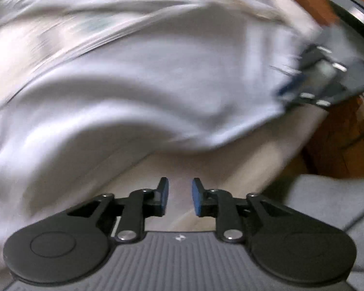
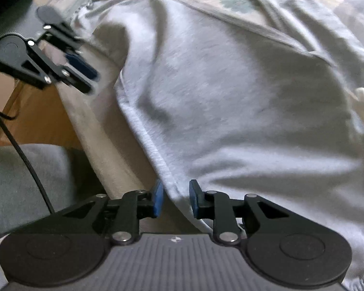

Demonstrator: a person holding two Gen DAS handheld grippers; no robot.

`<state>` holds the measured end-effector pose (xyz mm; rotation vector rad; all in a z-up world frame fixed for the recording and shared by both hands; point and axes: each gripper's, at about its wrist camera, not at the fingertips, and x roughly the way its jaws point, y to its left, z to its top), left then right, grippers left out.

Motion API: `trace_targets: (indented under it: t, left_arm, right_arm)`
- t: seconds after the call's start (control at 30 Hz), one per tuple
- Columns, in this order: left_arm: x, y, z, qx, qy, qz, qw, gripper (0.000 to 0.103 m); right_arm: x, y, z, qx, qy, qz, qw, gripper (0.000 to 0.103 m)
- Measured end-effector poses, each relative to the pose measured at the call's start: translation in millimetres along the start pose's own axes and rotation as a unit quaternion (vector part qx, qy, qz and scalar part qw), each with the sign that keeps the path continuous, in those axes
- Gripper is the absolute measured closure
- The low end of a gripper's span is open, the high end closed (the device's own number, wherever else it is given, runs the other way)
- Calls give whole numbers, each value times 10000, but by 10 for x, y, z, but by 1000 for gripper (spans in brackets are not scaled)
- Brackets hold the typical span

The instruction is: Fold clothes

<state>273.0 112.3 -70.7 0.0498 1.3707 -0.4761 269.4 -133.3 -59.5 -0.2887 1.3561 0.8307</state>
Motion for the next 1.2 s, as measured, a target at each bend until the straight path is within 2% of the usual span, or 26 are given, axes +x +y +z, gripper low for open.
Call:
trace_targets:
  t: [0.07,0.1,0.13,0.17,0.2,0.3,0.37,0.47,0.5,0.6,0.63,0.73,0.83,0.87,0.93,0.97,1.07,1.1,1.13,1.17,1.2]
  left_arm:
    - [-146,300,-129,-911,-61,187,9956,76]
    - [-256,533,-276,-1587,-241,280,9866,70]
    - [-329,736,-418,-2240,-456,318,9730,68]
    - [-365,907,-553,-2870,-705,302,9549,66]
    - [-401,1078,-688,-3485,-950,284,9320,66]
    - [-440,1521,-1078,-5004,-1601,237,8505,66]
    - [-385,1668,-1295,-5655,-1956,311,8006,66]
    - [-329,1828,-1633,-6278,-2436,349,7384,66]
    - [-308,1864,-1712,-6417,-2584,282,7215,66]
    - [-232,1925,-1846,-6684,-2997,-133,6806,66]
    - [-219,1951,-1866,-6711,-3103,-196,6730,66]
    - [-180,2045,-1842,-6627,-3346,-180,6698,66]
    - [-132,2158,-1855,-6589,-3597,-227,6602,66]
    - [-142,2166,-1881,-6589,-3584,-192,6611,68]
    - [-163,2183,-1934,-6588,-3559,-122,6627,81]
    - [-182,2189,-1911,-6554,-3447,-4,6720,99]
    - [-333,2202,-1709,-6241,-3090,432,7163,99]
    - [-394,2210,-1648,-6116,-3039,538,7285,100]
    - [-457,2222,-1599,-5998,-3033,606,7380,100]
    - [-519,2241,-1564,-5916,-3040,660,7438,100]
    - [-580,2266,-1541,-5871,-3061,702,7461,100]
  right_arm:
    - [-50,-9,16,66,-121,-121,9998,65]
    - [-75,29,-10,90,-174,-159,9997,65]
    - [-74,37,-2,144,-226,-178,9995,65]
    - [-64,34,16,208,-278,-193,9992,65]
    - [-55,31,34,271,-331,-209,9989,65]
    - [-89,80,79,407,-491,-235,9977,64]
    - [-118,124,151,436,-611,-305,9967,61]
    - [-36,149,316,589,-805,-327,9945,60]
    - [-26,146,367,649,-857,-299,9938,60]
    - [-30,181,491,671,-946,-209,9930,60]
    - [-33,206,527,615,-944,-196,9934,60]
    - [7,275,622,458,-869,-187,9950,60]
    - [59,340,707,428,-837,-114,9955,59]
    - [75,364,734,425,-831,-82,9956,59]
    - [117,422,787,398,-803,-22,9960,59]
    - [139,460,811,362,-774,-1,9963,59]
    - [186,595,870,144,-707,81,9974,59]
    - [201,640,889,69,-685,109,9976,59]
    - [225,683,903,-13,-652,147,9978,59]
    - [250,724,916,-97,-616,188,9979,59]
    - [280,766,929,-192,-589,226,9978,59]
